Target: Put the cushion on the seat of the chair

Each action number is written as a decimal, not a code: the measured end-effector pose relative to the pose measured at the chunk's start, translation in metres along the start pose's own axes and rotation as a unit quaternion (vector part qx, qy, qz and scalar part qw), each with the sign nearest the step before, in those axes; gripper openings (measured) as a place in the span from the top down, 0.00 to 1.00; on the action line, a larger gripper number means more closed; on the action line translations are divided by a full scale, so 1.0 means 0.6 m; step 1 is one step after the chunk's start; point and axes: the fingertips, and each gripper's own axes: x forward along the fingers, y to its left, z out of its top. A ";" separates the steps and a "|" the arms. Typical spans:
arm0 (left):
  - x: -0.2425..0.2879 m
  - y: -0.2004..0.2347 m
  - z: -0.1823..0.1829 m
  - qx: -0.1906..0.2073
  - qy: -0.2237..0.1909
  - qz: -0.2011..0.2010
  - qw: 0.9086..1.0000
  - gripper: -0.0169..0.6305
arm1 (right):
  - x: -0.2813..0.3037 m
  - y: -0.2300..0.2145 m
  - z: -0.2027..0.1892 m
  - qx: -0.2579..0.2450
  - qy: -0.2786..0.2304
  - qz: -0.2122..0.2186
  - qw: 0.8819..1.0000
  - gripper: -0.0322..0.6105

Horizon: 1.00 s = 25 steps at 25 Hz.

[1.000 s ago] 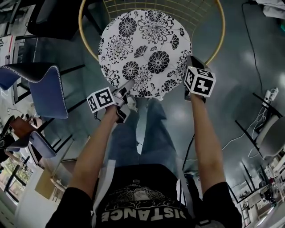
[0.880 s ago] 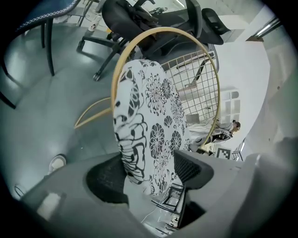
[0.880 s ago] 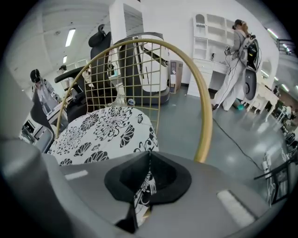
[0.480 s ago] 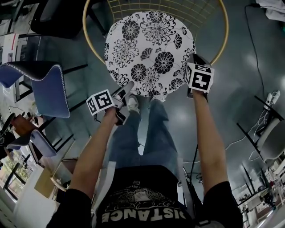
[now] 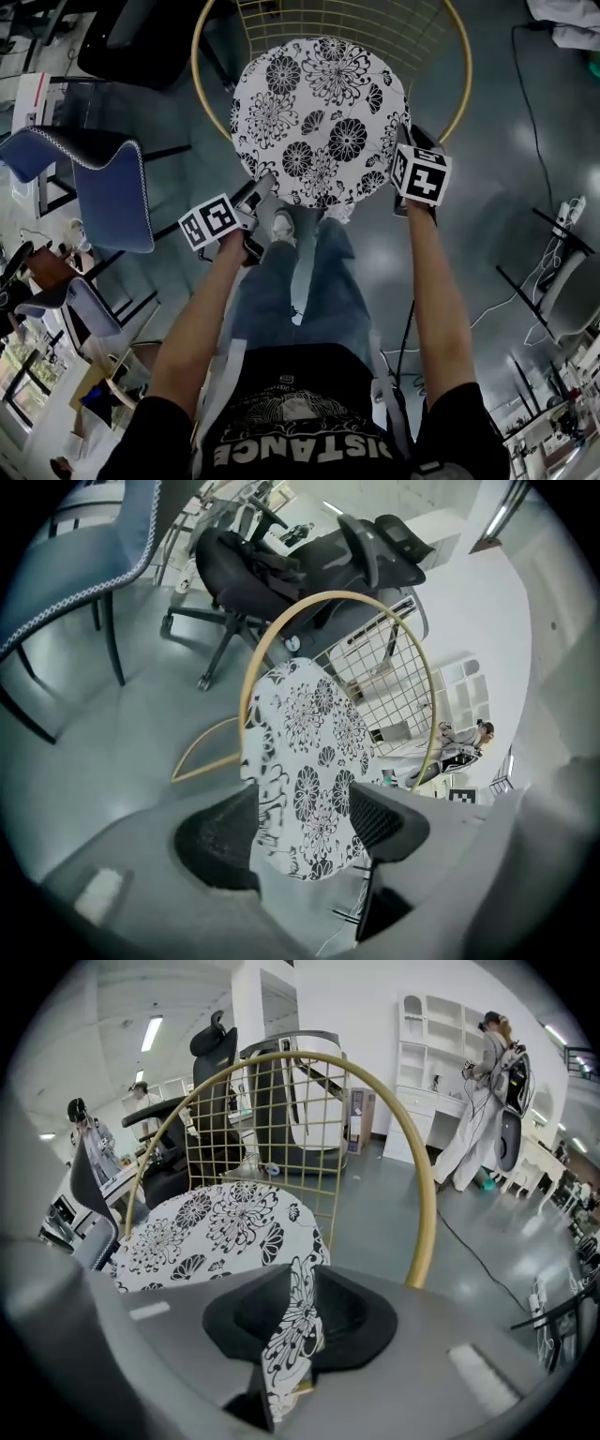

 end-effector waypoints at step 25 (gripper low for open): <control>-0.219 -0.442 0.025 0.407 -0.076 -0.094 0.905 0.98 | -0.430 0.313 0.152 0.016 -0.186 0.126 0.974 0.95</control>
